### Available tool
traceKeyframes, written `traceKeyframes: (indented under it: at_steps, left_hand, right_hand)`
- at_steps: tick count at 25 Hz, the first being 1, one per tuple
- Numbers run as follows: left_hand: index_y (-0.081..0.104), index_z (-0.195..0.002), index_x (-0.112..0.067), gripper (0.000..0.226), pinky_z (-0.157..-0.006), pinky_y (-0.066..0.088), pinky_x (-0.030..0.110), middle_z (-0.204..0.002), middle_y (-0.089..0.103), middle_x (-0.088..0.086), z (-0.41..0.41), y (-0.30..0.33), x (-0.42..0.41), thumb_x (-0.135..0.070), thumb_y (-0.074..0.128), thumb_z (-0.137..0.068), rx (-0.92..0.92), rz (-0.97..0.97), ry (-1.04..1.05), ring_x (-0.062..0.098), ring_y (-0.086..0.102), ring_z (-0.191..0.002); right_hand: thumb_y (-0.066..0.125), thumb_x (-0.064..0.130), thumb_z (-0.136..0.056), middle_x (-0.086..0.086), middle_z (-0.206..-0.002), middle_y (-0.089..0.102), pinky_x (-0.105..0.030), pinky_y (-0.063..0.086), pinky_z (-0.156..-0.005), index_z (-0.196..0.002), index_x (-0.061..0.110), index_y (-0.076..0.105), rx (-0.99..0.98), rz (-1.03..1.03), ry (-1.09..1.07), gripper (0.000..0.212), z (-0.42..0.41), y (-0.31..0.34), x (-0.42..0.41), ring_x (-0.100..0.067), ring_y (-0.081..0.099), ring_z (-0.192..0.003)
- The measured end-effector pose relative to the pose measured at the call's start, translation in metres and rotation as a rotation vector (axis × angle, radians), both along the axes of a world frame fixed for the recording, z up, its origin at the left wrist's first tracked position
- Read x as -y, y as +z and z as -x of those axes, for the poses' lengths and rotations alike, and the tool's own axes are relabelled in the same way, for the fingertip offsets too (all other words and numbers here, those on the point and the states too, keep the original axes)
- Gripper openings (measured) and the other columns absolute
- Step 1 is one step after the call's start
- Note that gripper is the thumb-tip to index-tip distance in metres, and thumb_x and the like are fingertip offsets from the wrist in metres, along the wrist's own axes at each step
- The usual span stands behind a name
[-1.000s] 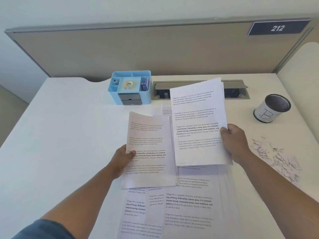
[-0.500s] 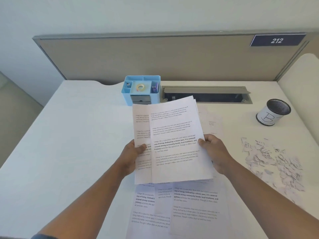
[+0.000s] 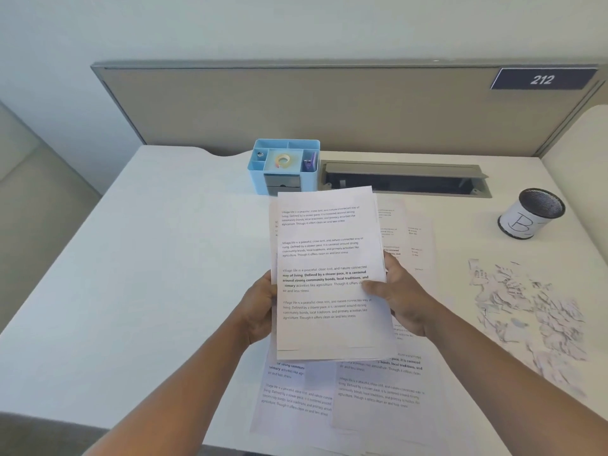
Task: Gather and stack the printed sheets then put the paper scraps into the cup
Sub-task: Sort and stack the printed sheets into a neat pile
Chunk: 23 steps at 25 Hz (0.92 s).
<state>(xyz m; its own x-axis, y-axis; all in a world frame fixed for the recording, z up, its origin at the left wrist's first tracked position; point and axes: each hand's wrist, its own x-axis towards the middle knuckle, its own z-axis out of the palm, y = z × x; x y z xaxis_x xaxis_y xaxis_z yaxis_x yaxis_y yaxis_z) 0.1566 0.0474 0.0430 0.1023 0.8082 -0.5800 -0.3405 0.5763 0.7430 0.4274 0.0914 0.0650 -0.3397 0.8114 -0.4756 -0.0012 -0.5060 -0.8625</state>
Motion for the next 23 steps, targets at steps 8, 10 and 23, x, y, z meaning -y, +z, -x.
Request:
traceKeyframes:
  at_steps: [8, 10, 23]
  left_hand:
    - [0.064, -0.138, -0.020, 0.056, -0.100, 0.052, 0.056, -0.132, 0.070, 0.014, -0.002, 0.017, 0.006, -0.055, 0.032, -0.108, 0.070, 0.039, 0.052, 0.037, 0.066, -0.122]
    - [0.058, -0.141, -0.016, 0.047, -0.098, 0.054, 0.059, -0.130, 0.071, 0.014, -0.006, 0.018, 0.007, -0.045, 0.051, -0.104, 0.006, -0.014, 0.029, 0.037, 0.068, -0.119]
    - [0.064, -0.129, -0.006, 0.046, -0.092, 0.057, 0.062, -0.119, 0.075, 0.018, -0.018, 0.012, 0.012, -0.016, 0.079, -0.087, -0.061, -0.031, 0.050, 0.041, 0.072, -0.108]
  right_hand:
    - [0.061, -0.005, -0.097, 0.004, -0.129, 0.071, -0.053, 0.050, -0.106, -0.146, 0.030, 0.041, 0.112, -0.120, 0.007, 0.064, 0.001, 0.001, 0.008, -0.020, 0.068, -0.118]
    - [0.061, -0.005, -0.096, 0.004, -0.128, 0.071, -0.051, 0.051, -0.105, -0.143, 0.030, 0.043, 0.117, -0.134, -0.009, 0.061, 0.002, 0.002, 0.010, -0.019, 0.069, -0.116]
    - [0.070, 0.002, -0.093, 0.000, -0.123, 0.074, -0.047, 0.057, -0.097, -0.134, 0.022, 0.051, -0.038, -0.130, -0.103, 0.049, 0.005, 0.016, 0.024, -0.026, 0.070, -0.115]
